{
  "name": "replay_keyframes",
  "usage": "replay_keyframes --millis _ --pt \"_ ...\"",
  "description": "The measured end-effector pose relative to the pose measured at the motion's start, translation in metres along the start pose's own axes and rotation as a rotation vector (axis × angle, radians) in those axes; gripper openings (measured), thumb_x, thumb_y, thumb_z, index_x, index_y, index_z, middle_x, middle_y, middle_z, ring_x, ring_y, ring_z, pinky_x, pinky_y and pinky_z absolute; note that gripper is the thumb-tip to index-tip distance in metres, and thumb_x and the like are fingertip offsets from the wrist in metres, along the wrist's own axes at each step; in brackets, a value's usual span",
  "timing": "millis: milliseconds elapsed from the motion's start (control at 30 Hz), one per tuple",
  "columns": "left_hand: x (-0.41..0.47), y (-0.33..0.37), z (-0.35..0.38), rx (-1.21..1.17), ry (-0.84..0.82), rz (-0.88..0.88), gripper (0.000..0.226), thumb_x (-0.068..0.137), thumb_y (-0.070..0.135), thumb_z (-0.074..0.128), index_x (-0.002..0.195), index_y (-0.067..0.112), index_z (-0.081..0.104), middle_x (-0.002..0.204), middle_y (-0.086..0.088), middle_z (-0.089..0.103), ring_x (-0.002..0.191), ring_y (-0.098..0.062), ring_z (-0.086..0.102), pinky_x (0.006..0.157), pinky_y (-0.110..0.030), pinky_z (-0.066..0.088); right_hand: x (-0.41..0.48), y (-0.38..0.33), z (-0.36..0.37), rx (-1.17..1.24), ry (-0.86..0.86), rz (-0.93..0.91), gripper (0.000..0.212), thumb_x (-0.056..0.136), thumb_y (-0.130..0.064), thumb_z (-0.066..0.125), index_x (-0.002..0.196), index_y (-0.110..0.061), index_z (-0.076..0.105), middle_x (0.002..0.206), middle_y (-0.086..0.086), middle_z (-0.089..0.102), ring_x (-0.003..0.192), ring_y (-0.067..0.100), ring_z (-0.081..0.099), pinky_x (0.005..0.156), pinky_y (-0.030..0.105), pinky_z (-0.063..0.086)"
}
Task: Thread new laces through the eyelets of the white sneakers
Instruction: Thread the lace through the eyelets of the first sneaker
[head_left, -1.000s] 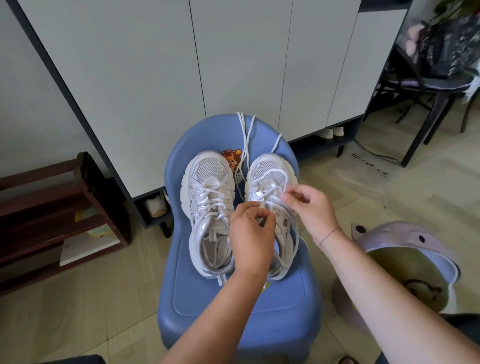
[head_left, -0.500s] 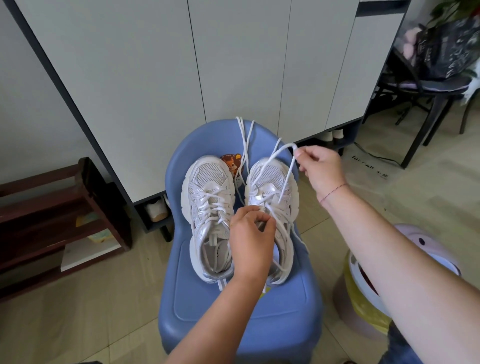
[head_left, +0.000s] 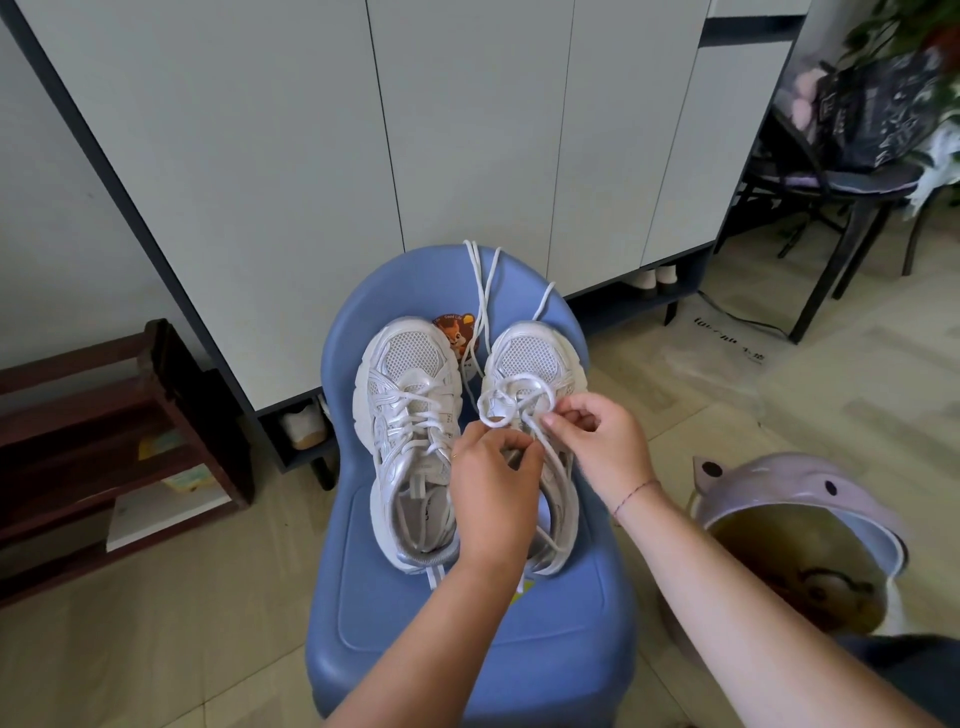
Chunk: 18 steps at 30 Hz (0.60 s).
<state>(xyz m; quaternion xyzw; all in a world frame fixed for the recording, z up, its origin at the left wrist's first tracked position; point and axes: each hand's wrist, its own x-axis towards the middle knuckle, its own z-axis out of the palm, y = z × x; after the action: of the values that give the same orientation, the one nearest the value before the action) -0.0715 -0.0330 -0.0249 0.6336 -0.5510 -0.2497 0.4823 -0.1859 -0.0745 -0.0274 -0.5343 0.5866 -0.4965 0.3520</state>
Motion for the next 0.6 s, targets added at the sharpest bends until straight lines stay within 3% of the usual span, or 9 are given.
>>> replay_keyframes --millis 167,233,367,467,600 --pt "-0.001 0.001 -0.001 -0.030 -0.008 0.001 0.019 0.084 0.017 0.069 0.070 0.027 0.062 0.087 0.014 0.053 0.083 -0.007 0.059 0.066 -0.009 0.040 0.018 -0.011 -0.004 -0.061 0.025 -0.057 0.009 0.089 -0.017 0.062 0.082 -0.014 0.067 0.078 -0.001 0.066 0.071 0.009 0.057 0.067 0.019 0.046" --pt "-0.001 0.000 -0.001 -0.035 -0.012 0.001 0.017 0.084 0.015 0.069 0.070 0.025 0.064 0.090 0.016 0.054 0.087 -0.006 0.058 0.069 -0.009 0.041 0.033 -0.029 -0.010 0.041 0.106 -0.067 0.012 0.091 -0.020 0.058 0.085 -0.014 0.067 0.072 -0.002 0.061 0.066 0.009 0.052 0.065 0.022 0.045" --pt "-0.001 -0.002 0.001 -0.029 -0.012 0.003 0.014 0.084 0.015 0.067 0.073 0.022 0.067 0.102 0.015 0.055 0.098 -0.005 0.057 0.075 -0.007 0.041 0.049 -0.052 -0.023 0.284 0.268 -0.020 0.011 0.091 -0.014 0.060 0.092 -0.008 0.068 0.061 -0.009 0.052 0.048 -0.005 0.044 0.054 0.012 0.041" --pt "0.000 -0.003 0.001 -0.021 0.001 0.007 0.012 0.084 0.015 0.067 0.073 0.021 0.067 0.103 0.014 0.056 0.098 -0.006 0.057 0.072 -0.001 0.037 0.027 -0.030 -0.014 0.201 0.175 0.049 0.007 0.087 -0.020 0.065 0.089 -0.014 0.070 0.070 -0.009 0.062 0.062 0.000 0.054 0.064 0.016 0.045" --pt "0.000 -0.004 0.002 -0.007 0.000 0.023 0.009 0.085 0.016 0.067 0.077 0.019 0.069 0.103 0.013 0.056 0.099 -0.005 0.056 0.076 -0.004 0.039 -0.005 0.001 -0.001 0.157 0.116 0.087 0.005 0.080 -0.024 0.072 0.080 -0.019 0.071 0.079 -0.005 0.071 0.076 0.009 0.065 0.071 0.020 0.051"
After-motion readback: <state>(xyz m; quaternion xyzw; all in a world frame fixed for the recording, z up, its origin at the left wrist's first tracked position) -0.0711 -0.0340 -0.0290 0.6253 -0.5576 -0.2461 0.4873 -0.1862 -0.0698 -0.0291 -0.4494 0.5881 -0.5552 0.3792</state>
